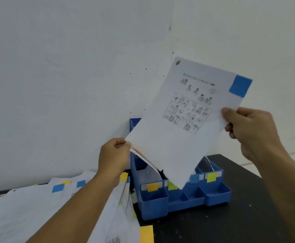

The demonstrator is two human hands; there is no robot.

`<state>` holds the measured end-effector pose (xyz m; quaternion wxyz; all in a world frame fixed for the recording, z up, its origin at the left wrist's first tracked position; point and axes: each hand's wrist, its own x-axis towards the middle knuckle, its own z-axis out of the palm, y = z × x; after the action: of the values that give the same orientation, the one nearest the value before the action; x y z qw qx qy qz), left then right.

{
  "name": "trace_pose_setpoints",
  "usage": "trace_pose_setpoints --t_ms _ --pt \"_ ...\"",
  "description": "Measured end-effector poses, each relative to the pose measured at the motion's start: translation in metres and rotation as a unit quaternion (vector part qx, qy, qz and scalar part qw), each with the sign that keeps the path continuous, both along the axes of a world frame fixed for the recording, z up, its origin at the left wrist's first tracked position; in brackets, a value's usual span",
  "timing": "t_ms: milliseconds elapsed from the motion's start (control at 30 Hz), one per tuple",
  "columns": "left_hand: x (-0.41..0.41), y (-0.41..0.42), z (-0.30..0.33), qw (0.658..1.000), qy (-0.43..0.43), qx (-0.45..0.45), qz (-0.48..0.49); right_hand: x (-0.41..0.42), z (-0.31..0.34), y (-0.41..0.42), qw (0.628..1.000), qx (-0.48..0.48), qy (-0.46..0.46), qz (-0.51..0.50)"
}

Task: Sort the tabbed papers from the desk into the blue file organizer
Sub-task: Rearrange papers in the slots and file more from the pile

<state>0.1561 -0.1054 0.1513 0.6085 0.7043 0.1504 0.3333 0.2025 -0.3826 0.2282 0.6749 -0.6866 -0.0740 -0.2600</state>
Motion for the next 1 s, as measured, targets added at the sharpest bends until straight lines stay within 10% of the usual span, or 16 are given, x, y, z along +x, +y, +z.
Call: trace_pose_setpoints --t_ms 633,1000 --pt "0.088 -0.055 0.019 0.973 0.178 0.092 -0.111 0.045 0.06 0.036 0.932 -0.259 -0.181 -0.176" --pt "0.095 -0.057 0.009 0.994 0.069 0.069 -0.055 0.053 0.045 0.072 0.914 -0.332 -0.183 -0.143"
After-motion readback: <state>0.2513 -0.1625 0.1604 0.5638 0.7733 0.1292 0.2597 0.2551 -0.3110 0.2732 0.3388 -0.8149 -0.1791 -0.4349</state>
